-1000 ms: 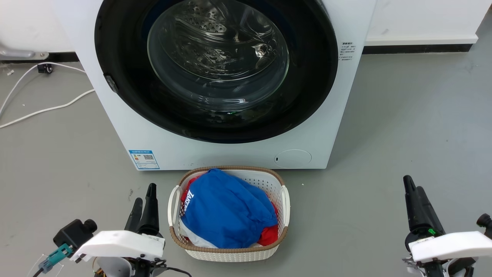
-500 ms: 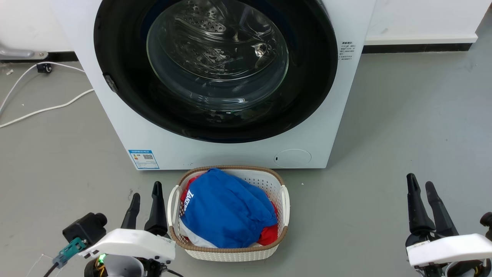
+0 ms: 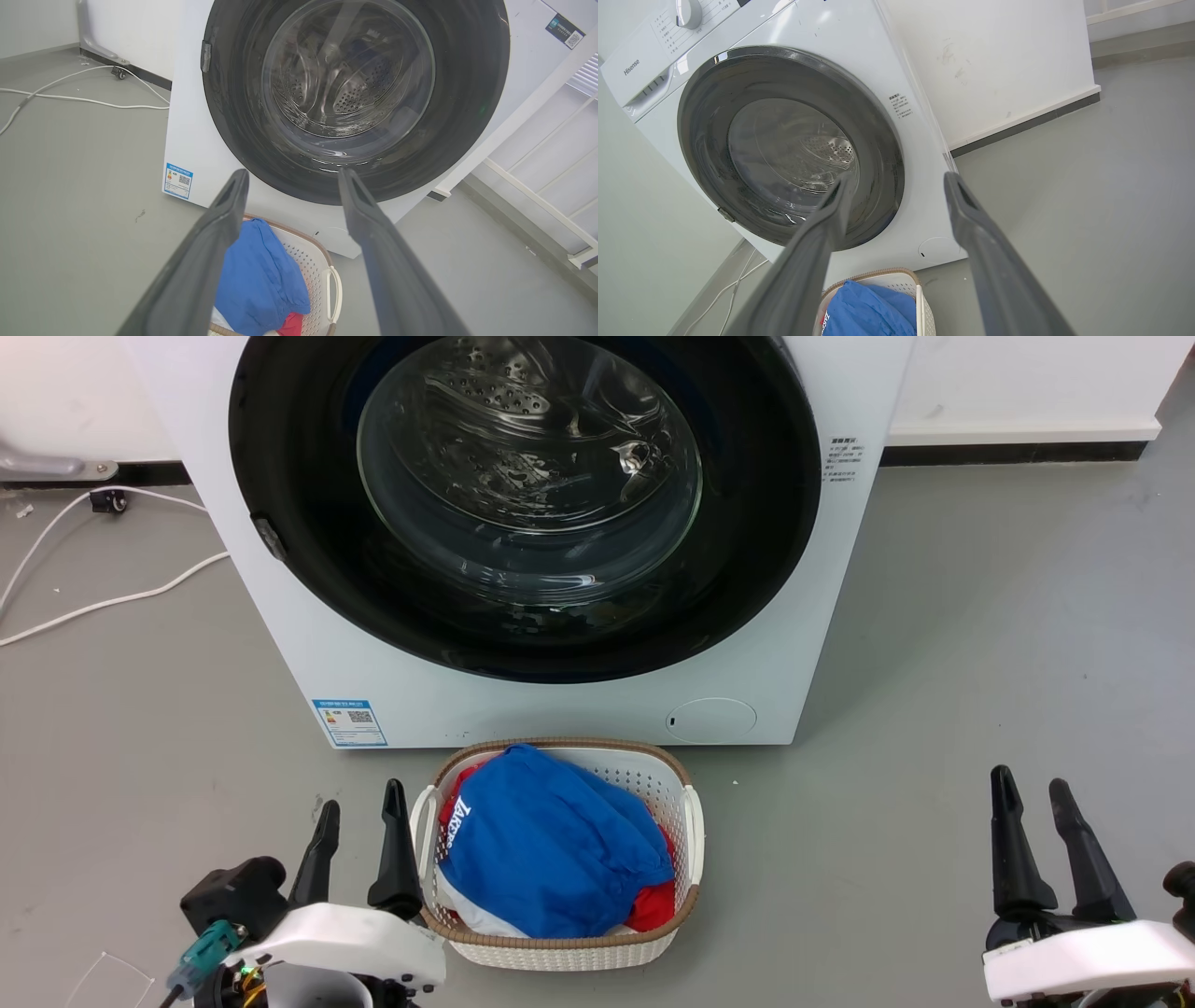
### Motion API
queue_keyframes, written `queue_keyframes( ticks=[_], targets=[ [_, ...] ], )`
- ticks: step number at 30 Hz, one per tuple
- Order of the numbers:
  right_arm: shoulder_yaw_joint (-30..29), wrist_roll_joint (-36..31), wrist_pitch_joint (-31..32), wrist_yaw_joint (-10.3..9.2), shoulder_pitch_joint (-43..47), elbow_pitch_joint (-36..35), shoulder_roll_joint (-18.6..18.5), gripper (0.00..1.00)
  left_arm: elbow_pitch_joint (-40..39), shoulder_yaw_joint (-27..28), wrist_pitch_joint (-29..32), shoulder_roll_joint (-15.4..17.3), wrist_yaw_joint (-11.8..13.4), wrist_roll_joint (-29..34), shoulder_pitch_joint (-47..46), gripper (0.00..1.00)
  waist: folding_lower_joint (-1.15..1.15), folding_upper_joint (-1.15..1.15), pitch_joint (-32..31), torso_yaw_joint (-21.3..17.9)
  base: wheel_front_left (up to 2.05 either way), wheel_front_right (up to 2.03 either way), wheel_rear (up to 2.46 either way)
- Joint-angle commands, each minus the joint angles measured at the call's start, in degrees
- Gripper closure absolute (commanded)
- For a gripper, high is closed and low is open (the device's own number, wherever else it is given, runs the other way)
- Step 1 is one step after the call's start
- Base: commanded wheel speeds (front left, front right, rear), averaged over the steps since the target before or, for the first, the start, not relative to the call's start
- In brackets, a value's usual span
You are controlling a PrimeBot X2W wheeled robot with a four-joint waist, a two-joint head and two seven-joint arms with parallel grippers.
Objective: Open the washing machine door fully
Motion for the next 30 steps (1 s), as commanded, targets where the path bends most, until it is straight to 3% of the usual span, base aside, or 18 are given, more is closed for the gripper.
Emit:
queue_keyframes(
  ticks=[1,15,30],
  targets=[
    [-0.01,-1.58,-0.49,0.12,0.07,-1.11,-0.01,0.0,-0.88,-0.41,-0.63,0.59,0.5,1.51,-0.12,0.0,0.0,0.0,0.0,0.0,0.0,0.0,0.0],
    [-0.3,-9.8,-2.53,0.12,1.55,-2.58,0.04,0.0,-1.45,-2.17,-2.66,0.74,1.83,10.1,0.99,0.0,0.0,0.0,0.02,0.08,0.0,0.0,0.0],
    [-0.36,-15.56,-4.47,0.13,2.95,-4.67,0.08,0.0,-1.96,-2.73,-4.62,0.05,0.92,17.49,2.26,0.0,0.0,0.0,0.08,0.17,0.0,0.0,0.0]
  ],
)
